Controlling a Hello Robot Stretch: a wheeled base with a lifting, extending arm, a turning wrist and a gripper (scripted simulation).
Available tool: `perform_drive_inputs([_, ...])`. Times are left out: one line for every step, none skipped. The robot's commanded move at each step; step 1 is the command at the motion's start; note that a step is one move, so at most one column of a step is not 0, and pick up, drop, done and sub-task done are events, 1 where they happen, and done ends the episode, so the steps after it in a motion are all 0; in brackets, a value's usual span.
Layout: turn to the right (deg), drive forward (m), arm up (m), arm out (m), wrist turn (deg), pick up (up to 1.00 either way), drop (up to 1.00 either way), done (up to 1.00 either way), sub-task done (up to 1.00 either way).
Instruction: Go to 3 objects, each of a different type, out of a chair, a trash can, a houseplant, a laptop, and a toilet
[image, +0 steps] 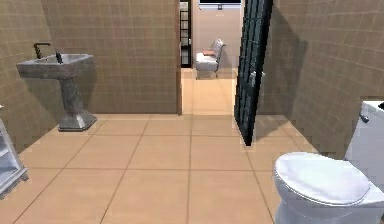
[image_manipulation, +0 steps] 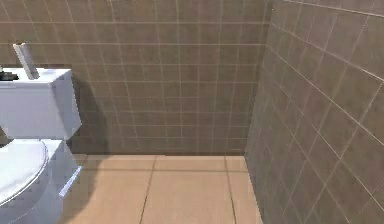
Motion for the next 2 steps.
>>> perform_drive_inputs([-45.0, 0.0, 0.0, 0.0, 0.0, 0.0, 0.0, 0.0, 0.0])
perform_drive_inputs([-45.0, 0.0, 0.0, 0.0, 0.0, 0.0, 0.0, 0.0, 0.0])
